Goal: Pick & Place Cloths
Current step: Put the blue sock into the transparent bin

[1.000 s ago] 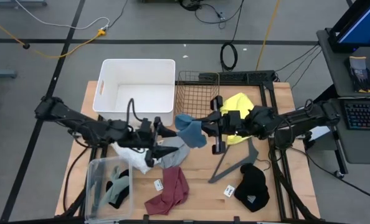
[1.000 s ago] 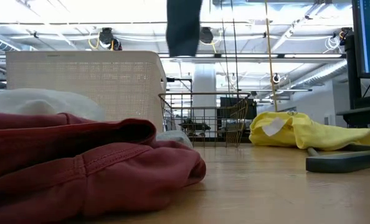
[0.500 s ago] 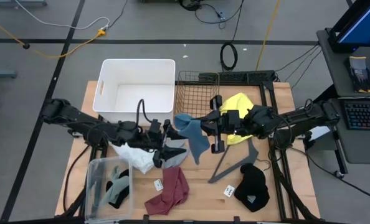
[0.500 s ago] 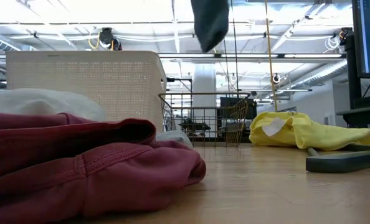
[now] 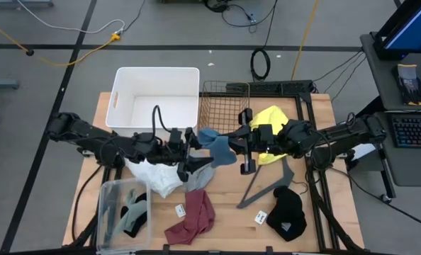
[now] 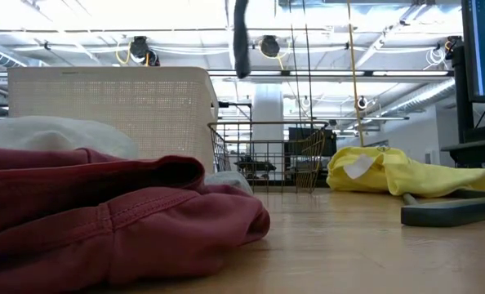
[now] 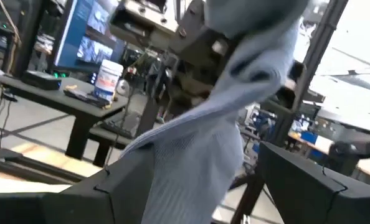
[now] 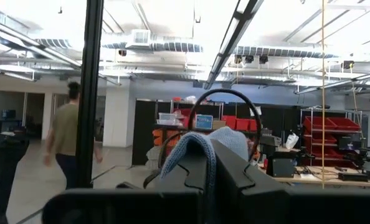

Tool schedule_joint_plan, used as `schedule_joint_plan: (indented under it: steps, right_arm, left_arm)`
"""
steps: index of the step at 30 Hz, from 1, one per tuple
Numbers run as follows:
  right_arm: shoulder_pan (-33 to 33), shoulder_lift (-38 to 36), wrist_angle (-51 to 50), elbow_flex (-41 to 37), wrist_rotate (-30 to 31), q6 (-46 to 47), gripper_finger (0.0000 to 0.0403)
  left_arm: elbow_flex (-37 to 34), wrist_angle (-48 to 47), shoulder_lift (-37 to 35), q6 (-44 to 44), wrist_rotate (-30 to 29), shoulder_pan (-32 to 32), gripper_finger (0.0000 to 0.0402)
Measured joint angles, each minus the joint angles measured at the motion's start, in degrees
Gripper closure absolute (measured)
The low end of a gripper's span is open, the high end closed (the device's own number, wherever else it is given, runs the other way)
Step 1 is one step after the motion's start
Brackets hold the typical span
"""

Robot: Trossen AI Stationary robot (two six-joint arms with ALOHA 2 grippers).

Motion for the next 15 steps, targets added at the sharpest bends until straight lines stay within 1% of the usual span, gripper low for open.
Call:
schedule_joint_plan:
  steps: [5,8,10,15]
  right_arm:
    - [-0.4,2.1,1.9,0.3,0.0,0.1,0.0403]
    - [-0.7,3.8,2.1,1.7,-0.1,0.1,0.0403]
    - [-0.7,5.3,1.8,3.2,-1.6,0.0,0.0403]
    - [-0.7,7.8,1.4,6.5,-1.5,-1.8,0.0403]
  left_arm:
    - [0.0,0.0,0.0,0.0,0.5,0.8,0.0110]
    - [0.0,0.0,0.0,0.7,0.4,0.8,0.0110]
    - [0.0,0.0,0.0,1.4,0.4,0.8,0.0110]
    - [0.0,0.9,0.0,1.4,0.5,0.7,0.0110]
